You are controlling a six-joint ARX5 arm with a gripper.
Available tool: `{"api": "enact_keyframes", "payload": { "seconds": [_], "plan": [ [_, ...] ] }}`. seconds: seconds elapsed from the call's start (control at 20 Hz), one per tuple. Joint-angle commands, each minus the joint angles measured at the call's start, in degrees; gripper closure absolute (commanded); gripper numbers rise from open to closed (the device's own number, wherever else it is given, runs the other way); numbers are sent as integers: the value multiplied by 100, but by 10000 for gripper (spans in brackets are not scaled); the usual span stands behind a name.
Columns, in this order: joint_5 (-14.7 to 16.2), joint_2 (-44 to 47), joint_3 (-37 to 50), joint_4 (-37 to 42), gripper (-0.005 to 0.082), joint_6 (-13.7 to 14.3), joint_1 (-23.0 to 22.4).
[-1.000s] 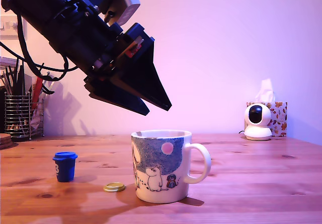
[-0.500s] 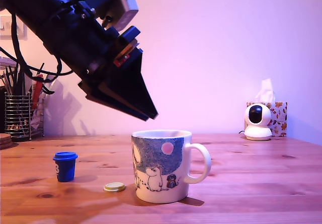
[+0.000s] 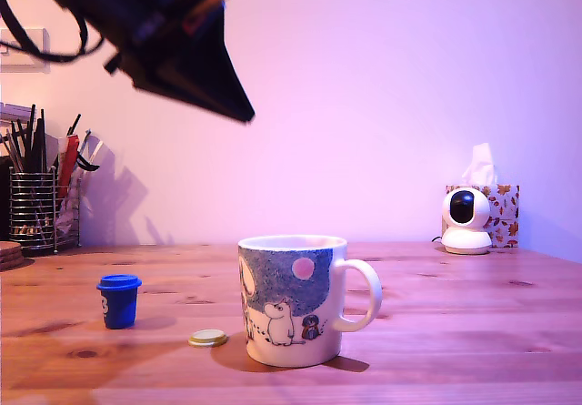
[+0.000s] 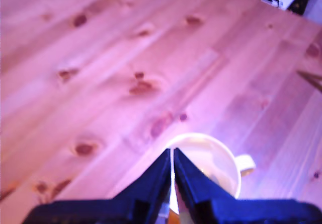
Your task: Pick up the coffee capsules on the table and drop them inside the coffee cup
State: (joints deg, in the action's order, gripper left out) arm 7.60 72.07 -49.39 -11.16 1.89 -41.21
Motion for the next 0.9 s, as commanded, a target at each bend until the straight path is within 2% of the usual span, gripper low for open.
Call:
{"api": "enact_keyframes", "payload": {
  "seconds": [0.0, 0.15, 0.45, 0.85],
  "plan": [
    [-122, -223, 131, 103, 793, -17, -15],
    [-323, -621, 595, 278, 793, -103, -9],
    [-466, -1631, 1694, 1012, 793, -566, 94],
    [-1281, -2826, 2719, 1300, 793, -798, 199]
  ]
}}
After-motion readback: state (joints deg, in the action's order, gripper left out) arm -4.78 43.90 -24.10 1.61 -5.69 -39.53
